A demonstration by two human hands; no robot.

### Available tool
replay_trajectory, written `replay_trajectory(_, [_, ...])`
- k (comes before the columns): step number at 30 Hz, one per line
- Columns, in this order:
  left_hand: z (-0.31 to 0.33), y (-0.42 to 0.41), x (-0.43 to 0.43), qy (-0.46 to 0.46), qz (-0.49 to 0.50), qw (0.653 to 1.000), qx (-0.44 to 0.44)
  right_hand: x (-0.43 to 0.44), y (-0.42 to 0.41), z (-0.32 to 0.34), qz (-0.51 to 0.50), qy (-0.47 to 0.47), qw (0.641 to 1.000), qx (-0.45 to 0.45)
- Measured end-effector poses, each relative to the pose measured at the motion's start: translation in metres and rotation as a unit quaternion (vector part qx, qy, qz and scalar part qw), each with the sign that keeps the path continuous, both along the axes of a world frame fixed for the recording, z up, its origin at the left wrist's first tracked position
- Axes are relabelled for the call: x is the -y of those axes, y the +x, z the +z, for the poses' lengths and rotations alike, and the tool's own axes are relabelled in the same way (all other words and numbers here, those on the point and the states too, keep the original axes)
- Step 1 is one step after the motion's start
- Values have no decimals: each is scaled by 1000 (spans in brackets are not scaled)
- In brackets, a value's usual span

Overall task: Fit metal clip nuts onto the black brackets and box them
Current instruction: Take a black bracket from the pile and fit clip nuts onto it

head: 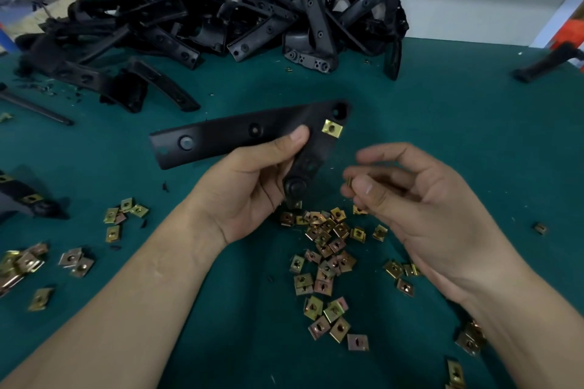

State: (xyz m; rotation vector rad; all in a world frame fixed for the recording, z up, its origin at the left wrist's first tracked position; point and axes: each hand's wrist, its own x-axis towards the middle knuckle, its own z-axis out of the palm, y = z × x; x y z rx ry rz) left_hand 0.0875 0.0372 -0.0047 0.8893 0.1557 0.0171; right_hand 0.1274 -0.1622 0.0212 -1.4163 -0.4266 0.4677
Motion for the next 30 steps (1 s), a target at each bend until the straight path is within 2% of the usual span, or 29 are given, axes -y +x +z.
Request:
replay_trajectory(8, [-2,1,0,14,-4,1000,-4,1,2,-5,6,-15,1000,-14])
replay_trajectory(19, [-1,-2,4,39,-54,997,42,-8,-5,-6,25,32,997,-65])
replay_trajectory(24, [-4,-1,4,55,-60,996,32,-10,-8,-6,29,59,995,-78])
replay_trajectory(30, [-4,-3,9,34,-57,996,58,-10,-7,-10,-6,43,996,-84])
